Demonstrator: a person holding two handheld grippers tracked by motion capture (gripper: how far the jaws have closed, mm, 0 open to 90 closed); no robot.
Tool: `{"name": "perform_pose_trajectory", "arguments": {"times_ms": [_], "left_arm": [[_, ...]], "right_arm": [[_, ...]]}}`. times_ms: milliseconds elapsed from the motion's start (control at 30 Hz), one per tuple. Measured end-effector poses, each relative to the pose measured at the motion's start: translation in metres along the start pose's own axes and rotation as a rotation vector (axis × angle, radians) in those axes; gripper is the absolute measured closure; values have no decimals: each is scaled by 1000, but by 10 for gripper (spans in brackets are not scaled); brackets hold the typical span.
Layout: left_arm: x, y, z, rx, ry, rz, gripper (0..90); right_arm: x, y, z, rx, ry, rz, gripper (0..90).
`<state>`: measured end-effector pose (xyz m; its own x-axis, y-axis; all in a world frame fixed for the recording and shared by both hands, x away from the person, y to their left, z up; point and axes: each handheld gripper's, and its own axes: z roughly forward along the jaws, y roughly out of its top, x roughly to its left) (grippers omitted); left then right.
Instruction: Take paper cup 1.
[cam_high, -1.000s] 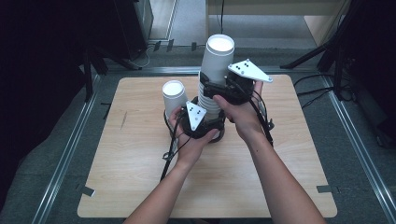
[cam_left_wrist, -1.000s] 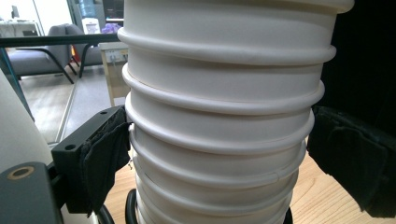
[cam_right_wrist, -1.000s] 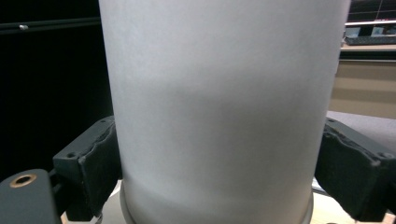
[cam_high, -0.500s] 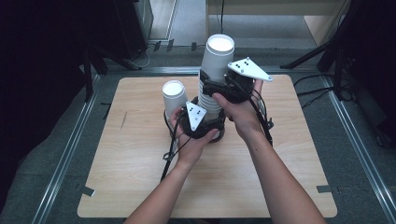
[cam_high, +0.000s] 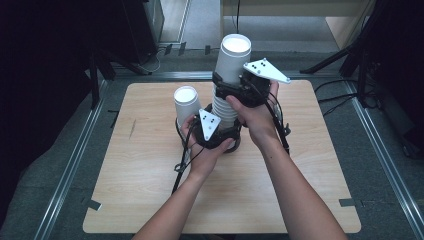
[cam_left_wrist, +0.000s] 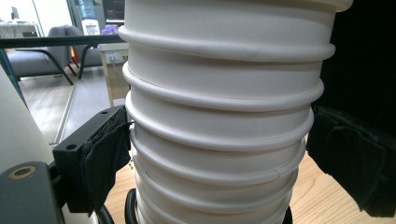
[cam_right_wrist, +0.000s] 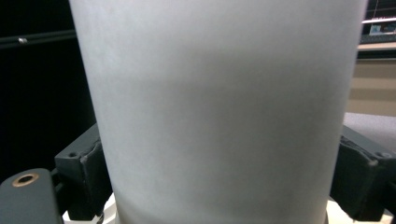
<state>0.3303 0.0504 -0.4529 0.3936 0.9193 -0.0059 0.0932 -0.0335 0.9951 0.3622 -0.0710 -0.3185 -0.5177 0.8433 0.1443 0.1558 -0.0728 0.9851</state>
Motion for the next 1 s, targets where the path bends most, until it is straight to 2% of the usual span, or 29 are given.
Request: {"name": "perform_pose_trajectory", "arguments": {"times_ms": [200,333,400,500,700,833,1000], "left_arm": [[0,0,0,0,-1,0,66],[0,0,0,4,0,3,66],[0,0,0,6,0,7,66],[0,-1,0,8,0,11,67],[1,-1,0,10,0,15,67],[0,-1,0,9,1,18,68],[0,-1,0,8,1,18,68]], "right_arm": [[1,4,-2,-16,-3,-3,105],[2,7,-6,-47,-2,-11,124],[3,9,-7,-60,-18,-29,127],[5,13,-9,-82,-29,-25,132],[7,20,-12,-85,-32,-48,138],[11,30,-17,-93,-51,-59,151],[10,33,-18,-92,-40,-65,175]]}}
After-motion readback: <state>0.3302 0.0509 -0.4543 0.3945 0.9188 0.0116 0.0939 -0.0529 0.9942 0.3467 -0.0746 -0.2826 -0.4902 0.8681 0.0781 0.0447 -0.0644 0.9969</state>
